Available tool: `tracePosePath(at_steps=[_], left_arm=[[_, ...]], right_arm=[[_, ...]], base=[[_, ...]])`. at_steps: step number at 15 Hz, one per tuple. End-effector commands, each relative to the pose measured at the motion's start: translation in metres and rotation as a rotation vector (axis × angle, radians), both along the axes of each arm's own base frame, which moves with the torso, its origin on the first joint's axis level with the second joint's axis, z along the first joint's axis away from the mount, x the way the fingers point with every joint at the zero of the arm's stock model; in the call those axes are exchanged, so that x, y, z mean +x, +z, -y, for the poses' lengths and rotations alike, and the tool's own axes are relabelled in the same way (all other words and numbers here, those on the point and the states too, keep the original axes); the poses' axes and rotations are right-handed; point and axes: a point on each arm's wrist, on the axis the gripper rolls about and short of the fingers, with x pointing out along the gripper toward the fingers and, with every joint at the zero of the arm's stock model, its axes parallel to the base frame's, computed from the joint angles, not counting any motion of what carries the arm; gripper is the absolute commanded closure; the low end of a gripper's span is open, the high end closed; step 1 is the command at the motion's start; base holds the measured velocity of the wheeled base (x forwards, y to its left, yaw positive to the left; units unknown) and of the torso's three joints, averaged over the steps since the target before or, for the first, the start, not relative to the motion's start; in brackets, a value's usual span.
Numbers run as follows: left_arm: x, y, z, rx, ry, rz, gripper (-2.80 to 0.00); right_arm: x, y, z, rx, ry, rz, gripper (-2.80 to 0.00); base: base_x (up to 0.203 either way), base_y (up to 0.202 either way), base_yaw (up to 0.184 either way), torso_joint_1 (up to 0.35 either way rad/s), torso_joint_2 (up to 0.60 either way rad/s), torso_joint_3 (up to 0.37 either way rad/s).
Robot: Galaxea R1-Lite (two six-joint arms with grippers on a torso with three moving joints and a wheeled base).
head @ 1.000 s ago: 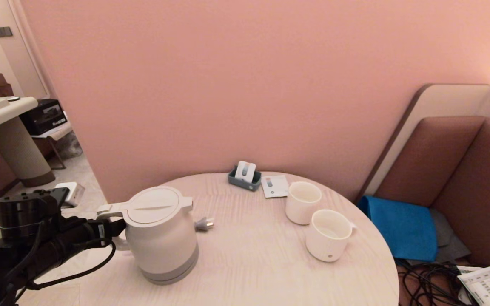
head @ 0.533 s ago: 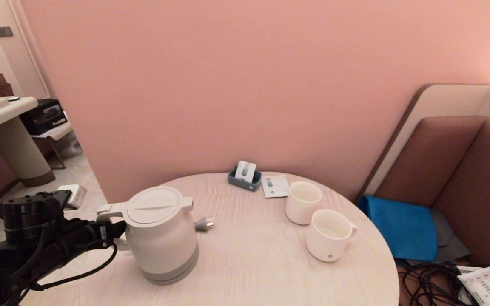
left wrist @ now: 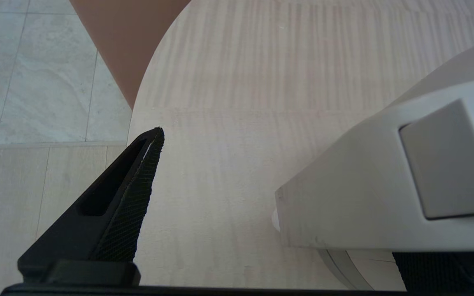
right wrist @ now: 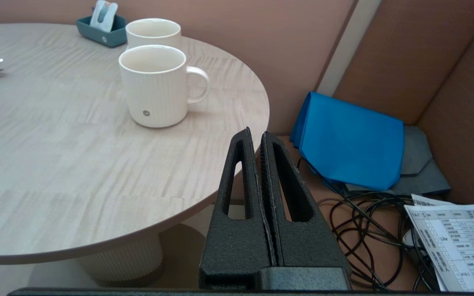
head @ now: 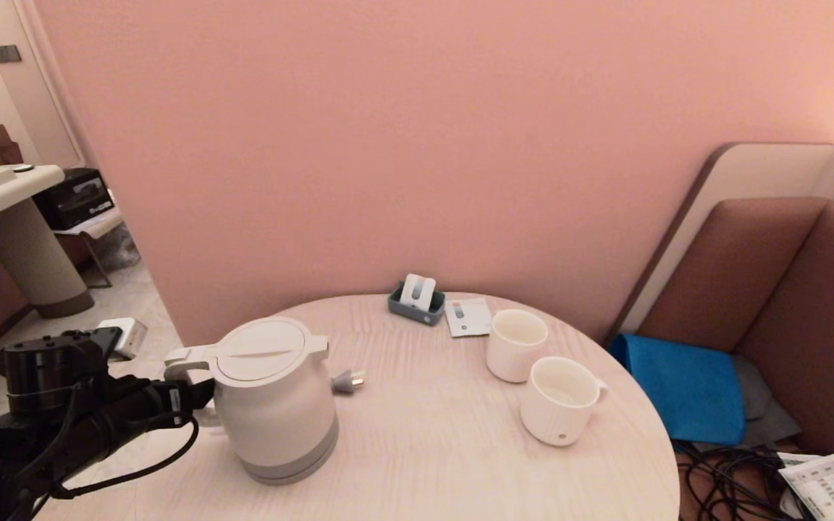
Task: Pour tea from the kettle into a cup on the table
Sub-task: Pick up the kettle
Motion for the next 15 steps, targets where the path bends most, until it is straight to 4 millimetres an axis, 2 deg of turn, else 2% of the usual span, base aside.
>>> tracePosePath(at_steps=[1, 4, 5, 6, 15], left_arm=[[0.0001, 0.0005, -0.0001, -0.001, 0.000, 0.005, -2.80], [0.0008, 0.0006, -0.0002, -0.001, 0.000, 0.007, -2.80], [0.0007, 0.0011, -0.0002, 0.001, 0.000, 0.009, 0.00], [0.0011, 0.0013, -0.0002, 0.001, 0.000, 0.010, -2.80], [0.0012, -0.0003, -0.0002, 0.001, 0.001, 0.004, -2.80]], right_arm=[[0.0000, 0.0000, 0.0000, -0.001, 0.001, 0.001, 0.00], [0.0000, 0.0000, 0.0000, -0.001, 0.001, 0.001, 0.00], [0.0000, 0.0000, 0.0000, -0.001, 0.001, 0.001, 0.00], [0.0000, 0.0000, 0.0000, -0.001, 0.001, 0.001, 0.00], [0.0000, 0.0000, 0.0000, -0.001, 0.001, 0.001, 0.00]], base=[[0.000, 0.000, 0.000, 0.000, 0.00, 0.000], [0.000, 0.000, 0.000, 0.000, 0.00, 0.000], [0.000, 0.000, 0.000, 0.000, 0.00, 0.000], [0.000, 0.000, 0.000, 0.000, 0.00, 0.000], [0.000, 0.000, 0.000, 0.000, 0.00, 0.000]])
